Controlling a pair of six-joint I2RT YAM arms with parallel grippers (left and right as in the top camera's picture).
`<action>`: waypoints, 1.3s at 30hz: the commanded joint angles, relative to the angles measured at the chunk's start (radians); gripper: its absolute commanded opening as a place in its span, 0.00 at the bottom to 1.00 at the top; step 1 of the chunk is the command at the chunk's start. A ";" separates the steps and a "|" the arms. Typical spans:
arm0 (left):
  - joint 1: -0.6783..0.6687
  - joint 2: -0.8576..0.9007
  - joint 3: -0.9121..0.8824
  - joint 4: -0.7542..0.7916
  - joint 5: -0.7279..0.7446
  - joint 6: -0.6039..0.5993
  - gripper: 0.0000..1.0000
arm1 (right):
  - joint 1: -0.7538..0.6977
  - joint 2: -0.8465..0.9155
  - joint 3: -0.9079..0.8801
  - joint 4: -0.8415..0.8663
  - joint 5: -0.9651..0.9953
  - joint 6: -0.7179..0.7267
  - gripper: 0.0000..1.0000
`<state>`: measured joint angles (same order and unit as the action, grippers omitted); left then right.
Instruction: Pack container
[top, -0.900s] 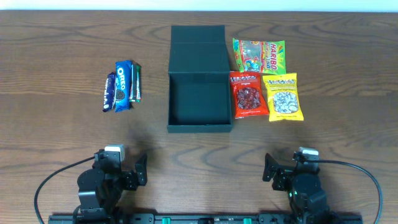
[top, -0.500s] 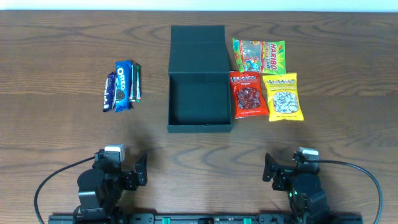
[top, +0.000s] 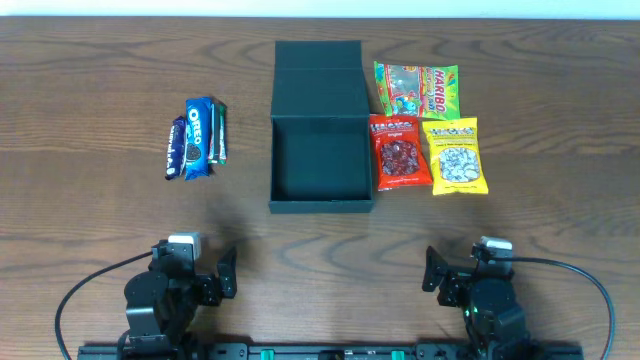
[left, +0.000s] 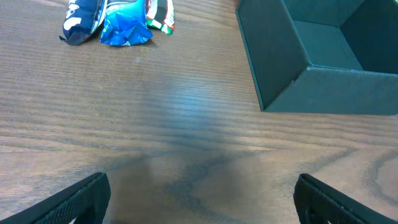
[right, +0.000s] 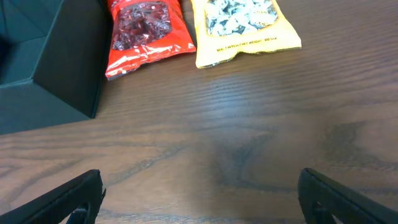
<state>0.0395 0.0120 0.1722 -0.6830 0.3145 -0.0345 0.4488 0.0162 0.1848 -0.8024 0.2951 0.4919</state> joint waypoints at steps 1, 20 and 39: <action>0.006 -0.008 -0.004 0.000 0.015 -0.014 0.95 | -0.010 -0.011 -0.009 0.002 0.004 -0.011 0.99; 0.006 -0.008 -0.004 0.000 0.015 -0.014 0.95 | -0.010 -0.011 -0.009 0.103 -0.413 0.364 0.99; 0.006 -0.008 -0.004 0.000 0.015 -0.014 0.95 | -0.105 0.220 0.047 0.587 -0.292 0.154 1.00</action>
<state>0.0395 0.0116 0.1722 -0.6834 0.3149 -0.0345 0.3878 0.1486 0.1860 -0.2321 -0.0418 0.7300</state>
